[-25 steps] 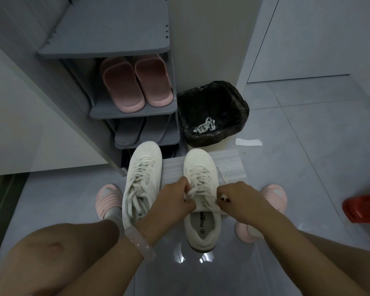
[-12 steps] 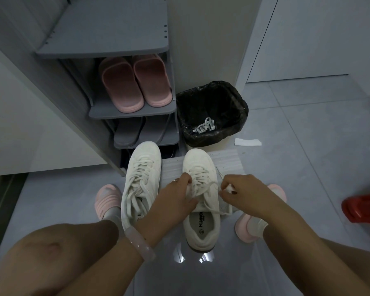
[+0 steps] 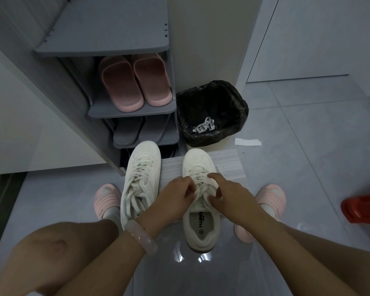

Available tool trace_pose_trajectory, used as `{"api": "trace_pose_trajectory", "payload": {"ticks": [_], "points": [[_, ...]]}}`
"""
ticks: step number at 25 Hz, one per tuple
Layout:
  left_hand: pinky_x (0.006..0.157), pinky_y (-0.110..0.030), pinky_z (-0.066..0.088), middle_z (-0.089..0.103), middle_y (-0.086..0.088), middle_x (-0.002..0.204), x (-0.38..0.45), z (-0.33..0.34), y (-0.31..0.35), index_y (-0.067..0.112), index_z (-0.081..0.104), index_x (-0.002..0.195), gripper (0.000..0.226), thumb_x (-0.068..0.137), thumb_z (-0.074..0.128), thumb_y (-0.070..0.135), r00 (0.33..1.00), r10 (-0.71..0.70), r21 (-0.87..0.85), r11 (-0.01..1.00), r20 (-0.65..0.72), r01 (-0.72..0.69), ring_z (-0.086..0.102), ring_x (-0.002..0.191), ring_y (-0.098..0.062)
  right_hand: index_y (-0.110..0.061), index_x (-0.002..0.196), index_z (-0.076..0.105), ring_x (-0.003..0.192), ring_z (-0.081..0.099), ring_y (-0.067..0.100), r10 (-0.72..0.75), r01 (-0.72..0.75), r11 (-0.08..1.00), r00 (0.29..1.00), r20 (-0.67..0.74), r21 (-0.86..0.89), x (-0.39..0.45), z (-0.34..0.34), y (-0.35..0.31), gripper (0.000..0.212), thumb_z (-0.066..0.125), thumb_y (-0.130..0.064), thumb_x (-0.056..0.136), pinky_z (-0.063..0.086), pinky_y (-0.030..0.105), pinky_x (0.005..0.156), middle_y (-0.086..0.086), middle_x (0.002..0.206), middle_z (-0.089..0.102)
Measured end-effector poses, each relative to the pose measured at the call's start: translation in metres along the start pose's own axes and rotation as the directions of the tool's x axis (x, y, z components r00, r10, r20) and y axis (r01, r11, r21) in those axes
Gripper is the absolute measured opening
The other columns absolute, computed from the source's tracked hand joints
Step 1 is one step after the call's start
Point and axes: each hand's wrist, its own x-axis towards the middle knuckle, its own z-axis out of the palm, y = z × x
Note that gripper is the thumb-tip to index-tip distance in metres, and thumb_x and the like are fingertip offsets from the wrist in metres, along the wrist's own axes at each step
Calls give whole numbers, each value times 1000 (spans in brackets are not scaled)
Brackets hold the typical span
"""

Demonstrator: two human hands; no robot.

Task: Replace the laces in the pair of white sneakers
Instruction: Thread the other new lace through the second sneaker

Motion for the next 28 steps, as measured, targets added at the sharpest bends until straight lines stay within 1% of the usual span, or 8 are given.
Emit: {"api": "trace_pose_trajectory", "payload": {"ticks": [6, 9, 11, 14, 16, 19, 24, 28], "points": [[69, -22, 31, 38, 11, 75, 1, -1, 4, 15, 43, 83, 11, 90, 51, 14, 999, 39, 76, 996, -24, -37, 43, 80, -12, -18, 88, 53, 85, 48, 15, -101, 103, 994, 994, 43, -33, -5, -15, -10, 7, 53, -25, 87, 37, 25, 68, -3, 94, 45], [64, -28, 31, 42, 1, 73, 5, 4, 5, 10, 36, 86, 8, 93, 42, 10, 995, 32, 166, 986, -99, -15, 48, 74, -23, -11, 93, 56, 87, 49, 18, -214, 233, 966, 964, 161, -112, -11, -8, -18, 16, 49, -24, 87, 39, 29, 70, -1, 98, 48], [61, -34, 39, 54, -9, 75, 4, 7, 10, 7, 39, 95, 3, 92, 40, 8, 986, -12, 261, 964, -164, 55, 58, 70, -28, -11, 99, 56, 83, 48, 17, -221, 245, 951, 966, 137, -187, -11, -1, -19, 19, 46, -24, 88, 36, 28, 64, 1, 104, 53], [32, -23, 35, 55, -5, 49, 2, 10, 11, 9, 41, 86, 39, 63, 72, 6, 972, 135, 443, 896, -192, -37, 53, 34, -16, -13, 102, 56, 90, 56, 21, -230, 248, 941, 968, 101, -232, -9, 5, -19, 21, 44, -24, 90, 34, 26, 63, 0, 106, 57], [40, -25, 38, 61, -6, 64, 2, 12, 10, 6, 46, 95, 40, 65, 73, 2, 979, 148, 492, 868, -141, -60, 59, 47, -20, -12, 100, 58, 89, 58, 23, -225, 241, 952, 969, 103, -187, -8, 6, -17, 20, 44, -24, 90, 36, 26, 63, 2, 102, 58], [64, -31, 38, 57, -13, 97, -3, 12, 0, 6, 49, 109, 18, 93, 42, 9, 983, 150, 427, 900, -109, -90, 59, 84, -32, -15, 83, 52, 74, 55, 20, -129, 132, 990, 990, 56, -56, -7, -2, -8, 10, 46, -21, 88, 39, 28, 60, 5, 84, 58], [67, -30, 43, 55, -6, 92, -19, 12, -9, 7, 53, 90, 11, 91, 51, 17, 974, 172, 184, 972, -147, -144, 57, 79, -23, -19, 82, 50, 67, 48, 15, -50, 48, 997, 998, -33, -55, -5, -11, 0, 9, 47, -22, 90, 31, 21, 50, -1, 74, 51], [61, -28, 40, 46, 4, 81, -19, 15, -2, 16, 38, 83, 24, 84, 60, 25, 979, 4, 33, 999, -202, 2, 53, 74, -19, -17, 87, 57, 69, 49, 14, -31, 30, 999, 999, -40, -30, -3, -10, -4, 11, 48, -23, 89, 32, 19, 51, -2, 77, 53]]}}
